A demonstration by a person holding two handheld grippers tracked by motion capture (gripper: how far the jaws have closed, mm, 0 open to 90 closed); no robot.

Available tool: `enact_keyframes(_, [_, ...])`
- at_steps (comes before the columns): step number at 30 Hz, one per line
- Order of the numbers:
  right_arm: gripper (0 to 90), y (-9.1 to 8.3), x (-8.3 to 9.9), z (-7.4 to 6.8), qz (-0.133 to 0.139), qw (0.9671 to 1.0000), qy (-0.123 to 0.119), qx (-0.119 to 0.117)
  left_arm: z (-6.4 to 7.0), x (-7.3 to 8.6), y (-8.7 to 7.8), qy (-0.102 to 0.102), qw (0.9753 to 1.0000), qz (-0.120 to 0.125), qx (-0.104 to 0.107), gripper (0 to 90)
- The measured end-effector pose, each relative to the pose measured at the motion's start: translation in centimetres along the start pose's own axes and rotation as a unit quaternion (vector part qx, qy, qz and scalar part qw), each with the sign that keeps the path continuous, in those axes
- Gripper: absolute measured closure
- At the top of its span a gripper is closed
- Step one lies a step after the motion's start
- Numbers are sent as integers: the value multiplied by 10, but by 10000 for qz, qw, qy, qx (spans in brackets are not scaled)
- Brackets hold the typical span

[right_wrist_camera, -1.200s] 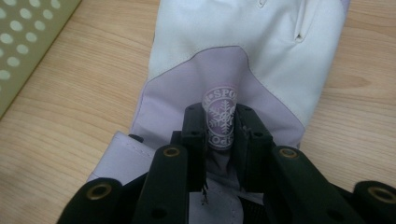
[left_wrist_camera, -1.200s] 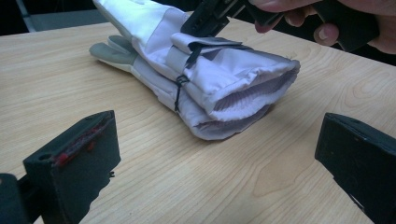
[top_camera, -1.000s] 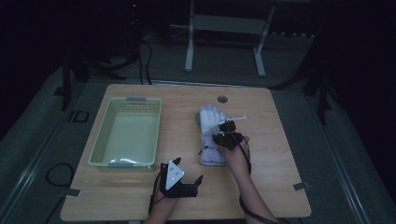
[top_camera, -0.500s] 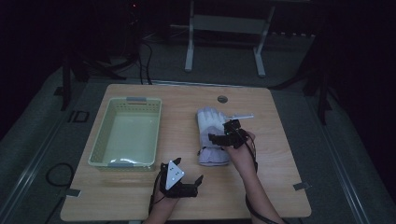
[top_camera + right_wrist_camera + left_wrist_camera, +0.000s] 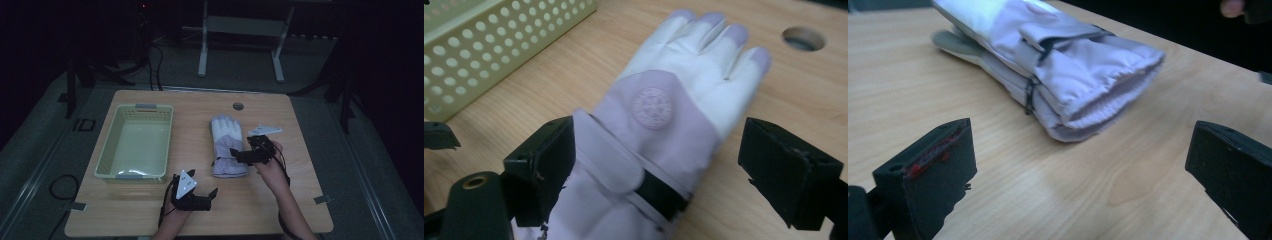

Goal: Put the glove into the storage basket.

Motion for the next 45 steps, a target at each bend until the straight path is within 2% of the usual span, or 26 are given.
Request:
enact_keyframes(2, [153,-3,3,4,2,9999,-114,-26,4,-4,0,-100,9994,-47,332,0])
enact_keyframes(3, [158,-5,6,7,-41,9999,-125,-34,6,-8,1,-143,9986,40,506,0])
enact_keyframes(4, [159,-7,8,10,-40,9999,-82,-61,7,-10,2,-105,9983,19,580,1])
enact_keyframes(5, [159,-9,9,12,-4,10000,-45,-66,7,-13,2,-73,9981,-104,611,1])
enact_keyframes(6, [155,-10,10,15,23,10000,-25,-21,7,-18,2,-36,9988,-36,491,1])
enact_keyframes(8, [139,-14,12,19,81,10000,35,-13,3,-22,1,122,9997,-181,127,9])
enact_keyframes(9, [129,-15,12,21,142,9999,30,-5,2,-26,1,99,9997,-225,50,24])
enact_keyframes(12, [116,-15,13,22,201,9998,26,-34,0,-34,2,-67,9992,-392,56,23])
enact_keyframes(13, [116,-14,13,24,238,9997,44,51,-1,-36,3,-71,9991,-427,42,22])
enact_keyframes(16, [130,-11,10,25,292,9995,48,76,-4,-44,9,-90,9976,-682,-74,22])
enact_keyframes(18, [143,-9,8,26,330,9994,86,30,-8,-51,13,-81,9961,-839,-247,23])
enact_keyframes(21, [195,-5,1,33,308,9994,66,173,-13,-66,21,75,9951,-850,-493,24])
enact_keyframes(22, [219,-3,-1,35,289,9993,79,209,-14,-69,23,62,9951,-855,-487,24])
enact_keyframes(25, [240,2,-6,39,265,9993,79,233,-18,-78,33,8,9936,-935,-641,62])
enact_keyframes(28, [239,12,-6,40,199,9996,105,140,-22,-75,45,-77,9901,-1183,-748,72])
enact_keyframes(30, [239,18,-4,41,168,9997,153,121,-23,-71,53,-255,9888,-1279,-725,107])
enact_keyframes(35, [240,33,6,44,41,9995,303,119,-25,-54,67,-419,9843,-1549,-737,143])
enact_keyframes(36, [248,36,9,45,14,9995,312,103,-25,-50,68,-418,9836,-1605,-715,143])
enact_keyframes(37, [284,37,10,46,-13,9994,309,165,-24,-43,72,-457,9819,-1708,-671,144])
enact_keyframes(38, [321,40,14,45,-83,9994,316,120,-25,-40,73,-499,9811,-1750,-652,144])
enact_keyframes(39, [318,42,16,45,-131,9992,366,70,-26,-35,75,-651,9801,-1765,-627,144])
enact_keyframes(41, [325,48,22,44,-291,9987,424,-17,-28,-31,76,-812,9790,-1786,-558,143])
enact_keyframes(45, [326,56,31,44,-521,9962,668,-184,-31,-24,80,-963,9765,-1885,-413,146])
Point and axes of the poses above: each handheld gripper's, and its own axes: y roughly forward along the jaws, x roughly out of its underside, z roughly to its right, the point moved 7 cm from there along y, roughly forward along the jaws, and after that the axes turned 2 degrees about y, right-handed, at the moved point
